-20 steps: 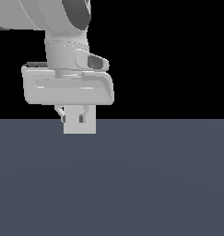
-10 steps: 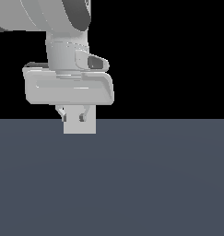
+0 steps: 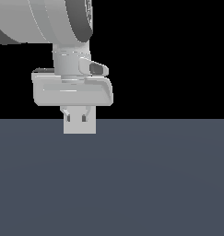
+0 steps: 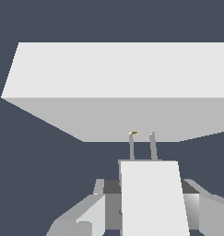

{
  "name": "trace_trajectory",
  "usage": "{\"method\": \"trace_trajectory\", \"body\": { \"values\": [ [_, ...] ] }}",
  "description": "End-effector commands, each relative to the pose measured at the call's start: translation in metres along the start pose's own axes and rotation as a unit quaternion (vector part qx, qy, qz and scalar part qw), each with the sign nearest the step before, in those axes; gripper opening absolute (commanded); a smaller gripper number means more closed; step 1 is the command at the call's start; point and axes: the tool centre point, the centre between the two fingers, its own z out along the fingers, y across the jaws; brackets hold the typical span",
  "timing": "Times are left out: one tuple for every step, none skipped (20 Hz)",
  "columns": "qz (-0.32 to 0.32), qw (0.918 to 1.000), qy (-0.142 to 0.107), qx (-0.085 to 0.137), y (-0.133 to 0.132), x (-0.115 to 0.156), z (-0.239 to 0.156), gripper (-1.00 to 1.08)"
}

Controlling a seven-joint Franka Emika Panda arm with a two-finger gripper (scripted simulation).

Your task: Plug the charger into the wall socket.

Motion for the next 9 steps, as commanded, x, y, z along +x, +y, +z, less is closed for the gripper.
{"method": "trace_trajectory", "body": {
  "values": [
    [0.0, 1.0, 0.0, 0.0, 0.0, 0.0081, 0.0025, -1.0],
    [0.0, 1.0, 0.0, 0.0, -0.0001, 0.0104, 0.0032, -1.0],
    [0.0, 1.0, 0.0, 0.0, 0.0003, 0.0124, 0.004, -1.0],
    [0.0, 1.0, 0.0, 0.0, 0.0003, 0.014, 0.0045, -1.0],
    [0.0, 1.0, 0.0, 0.0, 0.0002, 0.0153, 0.0049, -1.0],
    [0.0, 1.0, 0.0, 0.0, 0.0001, 0.0163, 0.0052, -1.0],
    [0.0, 1.0, 0.0, 0.0, 0.0001, 0.0169, 0.0054, -1.0],
    [0.0, 1.0, 0.0, 0.0, 0.0, 0.0172, 0.0055, -1.0],
    [0.0, 1.0, 0.0, 0.0, 0.0, 0.0171, 0.0055, -1.0]
  ]
}}
